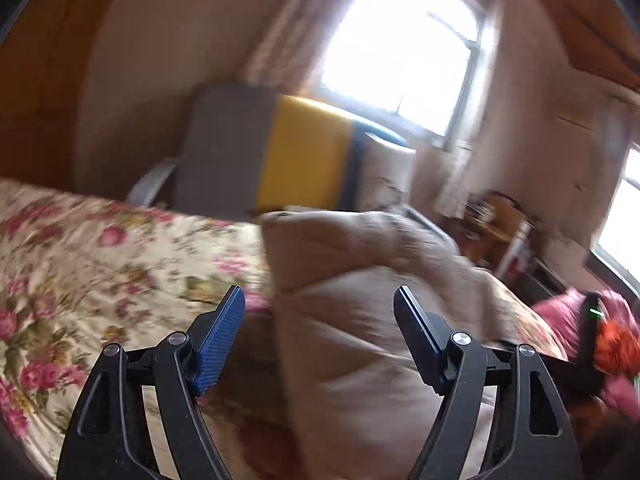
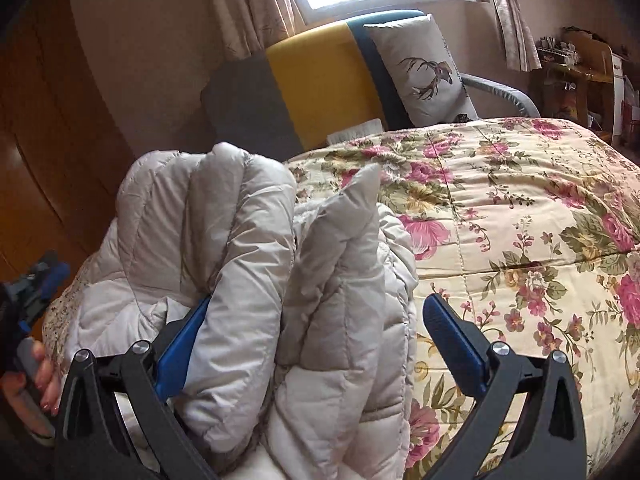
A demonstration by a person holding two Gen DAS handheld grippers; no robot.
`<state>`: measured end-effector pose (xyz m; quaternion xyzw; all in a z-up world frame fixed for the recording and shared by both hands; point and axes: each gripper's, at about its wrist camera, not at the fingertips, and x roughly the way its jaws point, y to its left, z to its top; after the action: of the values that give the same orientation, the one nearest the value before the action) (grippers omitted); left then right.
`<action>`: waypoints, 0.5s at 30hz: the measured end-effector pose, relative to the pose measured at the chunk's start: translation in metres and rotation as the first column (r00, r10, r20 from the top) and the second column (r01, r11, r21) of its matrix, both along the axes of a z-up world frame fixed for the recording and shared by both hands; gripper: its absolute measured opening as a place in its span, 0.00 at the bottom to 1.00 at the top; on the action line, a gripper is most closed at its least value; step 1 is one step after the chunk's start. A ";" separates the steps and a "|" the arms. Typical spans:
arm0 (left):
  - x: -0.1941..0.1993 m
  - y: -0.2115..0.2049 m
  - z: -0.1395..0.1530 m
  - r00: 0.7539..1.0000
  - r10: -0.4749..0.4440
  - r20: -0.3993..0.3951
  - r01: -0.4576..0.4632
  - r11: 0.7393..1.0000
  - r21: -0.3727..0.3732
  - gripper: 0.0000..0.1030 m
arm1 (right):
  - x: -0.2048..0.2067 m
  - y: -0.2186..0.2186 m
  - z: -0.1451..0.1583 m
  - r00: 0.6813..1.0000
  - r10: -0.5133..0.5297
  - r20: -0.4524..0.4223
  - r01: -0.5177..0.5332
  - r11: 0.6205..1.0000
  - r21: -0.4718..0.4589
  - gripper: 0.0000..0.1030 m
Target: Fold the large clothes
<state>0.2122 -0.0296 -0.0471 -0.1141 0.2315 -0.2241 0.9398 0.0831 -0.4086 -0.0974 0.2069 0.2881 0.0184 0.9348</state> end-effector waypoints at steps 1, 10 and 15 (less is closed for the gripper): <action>0.012 0.009 -0.009 0.999 0.028 -0.038 -0.028 0.999 -0.019 0.73 | -0.009 -0.005 0.005 0.999 -0.012 0.039 0.012 1.000 0.022 0.98; 0.036 -0.013 -0.057 0.977 -0.057 -0.203 0.028 0.989 -0.142 0.72 | -0.025 -0.065 -0.012 0.943 -0.313 -0.110 0.317 0.948 0.022 0.98; 0.025 -0.048 -0.042 0.984 -0.120 -0.132 0.112 0.992 -0.064 0.65 | 0.001 -0.047 -0.030 0.981 -0.154 -0.116 0.157 0.988 0.013 0.98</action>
<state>0.2375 -0.0774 -0.0887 -0.1417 0.2948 -0.2764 0.9036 0.0838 -0.4555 -0.1278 0.2396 0.3242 -0.0635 0.9129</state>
